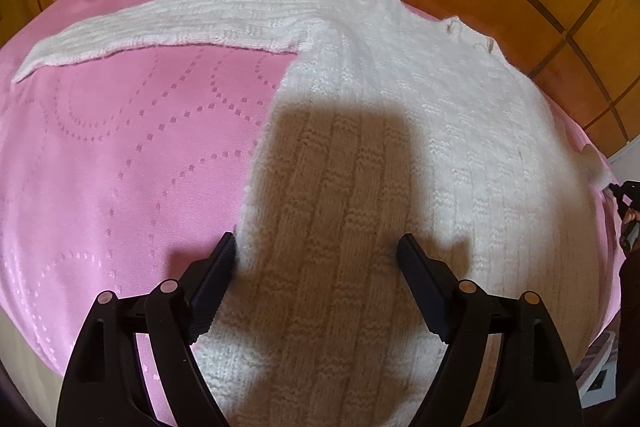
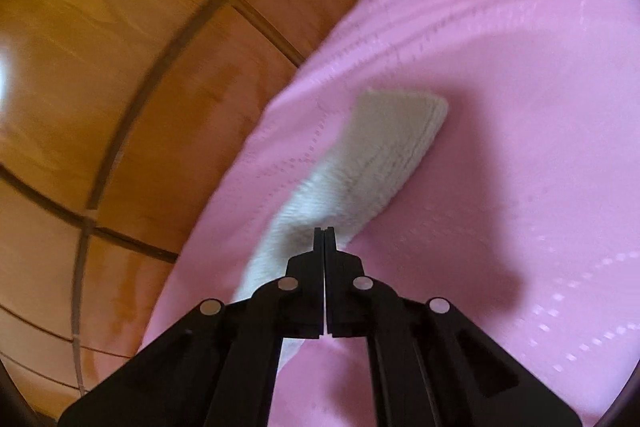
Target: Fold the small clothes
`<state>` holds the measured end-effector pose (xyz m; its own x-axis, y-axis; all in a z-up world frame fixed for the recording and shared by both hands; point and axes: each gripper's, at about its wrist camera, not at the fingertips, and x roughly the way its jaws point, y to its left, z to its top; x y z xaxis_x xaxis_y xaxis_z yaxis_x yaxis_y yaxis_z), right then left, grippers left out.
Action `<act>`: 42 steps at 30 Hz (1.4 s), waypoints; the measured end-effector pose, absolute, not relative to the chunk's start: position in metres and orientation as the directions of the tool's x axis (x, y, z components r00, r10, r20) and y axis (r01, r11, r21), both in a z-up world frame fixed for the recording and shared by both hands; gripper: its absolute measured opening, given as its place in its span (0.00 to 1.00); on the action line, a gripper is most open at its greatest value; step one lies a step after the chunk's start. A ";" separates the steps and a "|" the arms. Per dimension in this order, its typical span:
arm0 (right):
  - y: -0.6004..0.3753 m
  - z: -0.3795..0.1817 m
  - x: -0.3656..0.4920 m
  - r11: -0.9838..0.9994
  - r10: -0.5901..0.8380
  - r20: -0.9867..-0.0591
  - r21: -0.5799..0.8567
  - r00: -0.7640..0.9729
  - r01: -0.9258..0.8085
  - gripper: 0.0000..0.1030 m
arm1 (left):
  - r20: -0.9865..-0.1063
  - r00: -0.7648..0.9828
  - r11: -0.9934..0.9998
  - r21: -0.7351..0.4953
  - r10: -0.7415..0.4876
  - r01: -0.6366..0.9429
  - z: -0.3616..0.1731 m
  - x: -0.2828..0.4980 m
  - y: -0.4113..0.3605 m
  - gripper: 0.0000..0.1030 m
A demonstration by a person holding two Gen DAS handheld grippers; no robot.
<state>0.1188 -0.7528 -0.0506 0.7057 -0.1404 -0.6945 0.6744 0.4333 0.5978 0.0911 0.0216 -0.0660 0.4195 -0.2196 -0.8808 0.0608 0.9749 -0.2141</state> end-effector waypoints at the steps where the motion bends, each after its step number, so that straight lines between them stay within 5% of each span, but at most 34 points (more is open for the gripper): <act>1: -0.752 -0.045 0.113 0.439 -0.133 -0.680 0.612 0.721 0.658 0.00 | -0.879 0.421 0.974 -0.217 -0.223 0.062 -0.066 0.090 0.023 0.77; 5: -0.754 -0.049 0.100 0.405 -0.120 -0.676 0.636 0.727 0.657 0.29 | -0.875 0.428 0.974 -0.220 -0.224 0.061 -0.065 0.087 0.023 0.77; 20: -0.784 -0.095 0.142 0.307 -0.133 -0.676 0.667 0.724 0.679 0.29 | -0.898 0.404 0.985 -0.163 -0.172 0.056 -0.067 0.095 0.013 0.82; 24: -0.783 -0.092 0.152 0.321 -0.151 -0.705 0.628 0.693 0.709 0.05 | -0.899 0.403 0.985 -0.164 -0.173 0.058 -0.068 0.097 0.012 0.82; 42: -0.758 -0.038 0.042 0.391 -0.298 -0.755 0.462 0.584 0.796 0.03 | -0.869 0.432 0.969 -0.240 -0.242 0.060 -0.064 0.085 0.023 0.82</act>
